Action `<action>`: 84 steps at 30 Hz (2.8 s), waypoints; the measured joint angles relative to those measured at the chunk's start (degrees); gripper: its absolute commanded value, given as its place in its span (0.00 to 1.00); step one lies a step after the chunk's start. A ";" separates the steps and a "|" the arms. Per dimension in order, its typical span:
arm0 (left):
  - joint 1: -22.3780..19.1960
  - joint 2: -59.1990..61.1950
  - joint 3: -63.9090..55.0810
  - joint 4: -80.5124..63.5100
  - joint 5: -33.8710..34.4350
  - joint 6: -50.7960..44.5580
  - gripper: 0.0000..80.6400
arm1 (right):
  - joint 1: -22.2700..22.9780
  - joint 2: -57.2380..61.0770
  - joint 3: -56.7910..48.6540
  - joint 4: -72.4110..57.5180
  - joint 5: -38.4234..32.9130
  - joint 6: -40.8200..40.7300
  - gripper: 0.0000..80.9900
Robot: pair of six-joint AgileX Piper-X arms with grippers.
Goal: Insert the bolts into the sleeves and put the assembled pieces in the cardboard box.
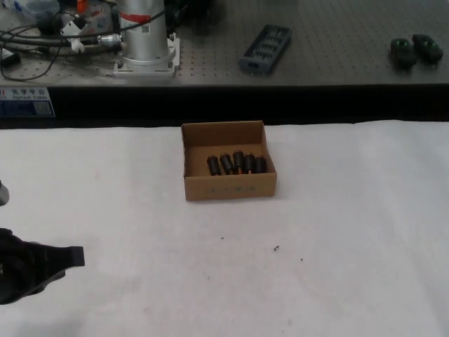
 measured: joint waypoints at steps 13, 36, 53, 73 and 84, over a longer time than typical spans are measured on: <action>0.00 -0.48 0.00 0.00 0.00 0.00 0.01 | -0.66 0.00 0.00 0.12 0.00 0.10 0.05; 0.67 -44.34 27.73 1.36 -15.87 0.00 0.01 | -0.66 -0.12 0.00 0.12 0.00 0.10 0.05; 0.67 -65.83 29.20 14.40 -16.48 0.00 0.01 | -0.66 -0.14 0.00 0.12 0.00 0.10 0.05; 0.67 -65.99 26.61 28.14 -16.25 0.00 0.01 | -0.66 -0.14 0.00 0.12 0.00 0.10 0.05; 0.67 -65.99 26.61 28.24 -16.25 0.00 0.01 | -0.66 -0.14 0.00 0.12 0.00 0.10 0.05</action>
